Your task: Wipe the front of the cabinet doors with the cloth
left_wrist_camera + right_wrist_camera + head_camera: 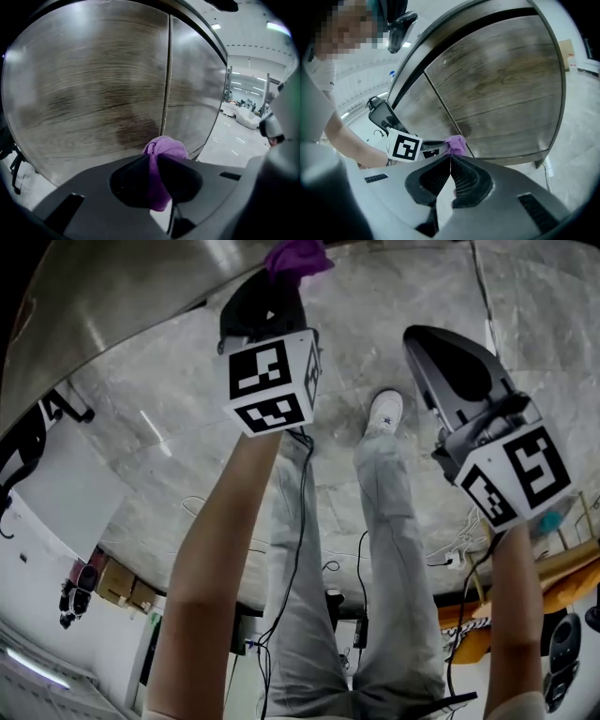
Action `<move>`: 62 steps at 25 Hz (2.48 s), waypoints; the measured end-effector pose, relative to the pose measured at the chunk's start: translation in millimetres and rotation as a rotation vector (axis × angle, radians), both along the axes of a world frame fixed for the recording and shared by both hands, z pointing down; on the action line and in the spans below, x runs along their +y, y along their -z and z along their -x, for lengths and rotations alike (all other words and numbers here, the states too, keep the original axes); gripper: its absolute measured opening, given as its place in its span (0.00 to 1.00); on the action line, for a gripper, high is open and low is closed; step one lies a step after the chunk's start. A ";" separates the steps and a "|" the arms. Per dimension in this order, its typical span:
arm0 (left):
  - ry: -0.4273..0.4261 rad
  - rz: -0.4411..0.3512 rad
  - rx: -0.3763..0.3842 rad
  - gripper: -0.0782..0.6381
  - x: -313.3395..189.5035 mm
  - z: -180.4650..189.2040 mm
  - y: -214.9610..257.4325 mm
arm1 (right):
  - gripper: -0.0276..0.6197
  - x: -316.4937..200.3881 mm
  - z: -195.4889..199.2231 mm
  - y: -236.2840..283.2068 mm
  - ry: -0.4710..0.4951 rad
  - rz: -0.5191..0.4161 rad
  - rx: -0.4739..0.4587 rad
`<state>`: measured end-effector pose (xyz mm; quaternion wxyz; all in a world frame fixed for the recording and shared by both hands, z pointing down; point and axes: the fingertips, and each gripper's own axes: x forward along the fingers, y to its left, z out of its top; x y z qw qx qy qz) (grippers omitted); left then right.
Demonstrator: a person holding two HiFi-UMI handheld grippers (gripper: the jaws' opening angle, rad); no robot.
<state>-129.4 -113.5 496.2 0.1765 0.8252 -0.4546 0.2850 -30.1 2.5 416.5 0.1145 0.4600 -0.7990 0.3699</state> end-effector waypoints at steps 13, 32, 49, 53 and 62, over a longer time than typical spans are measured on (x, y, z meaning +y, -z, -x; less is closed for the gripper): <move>0.078 0.023 -0.001 0.18 -37.9 34.0 -10.0 | 0.09 -5.6 3.0 -13.0 -0.035 0.016 0.025; 0.226 0.035 -0.110 0.18 -49.5 256.5 -23.5 | 0.09 -14.9 131.4 -13.6 -0.042 -0.011 0.036; 0.323 0.024 -0.165 0.18 -52.3 342.4 -22.2 | 0.09 -20.4 184.1 -22.9 -0.044 -0.014 -0.014; 0.368 0.023 -0.171 0.18 -26.8 332.2 -19.7 | 0.09 -7.9 159.4 -24.9 -0.043 -0.004 -0.014; 0.091 0.047 -0.205 0.18 32.4 172.0 -45.9 | 0.09 18.2 75.9 -27.2 -0.056 0.025 -0.014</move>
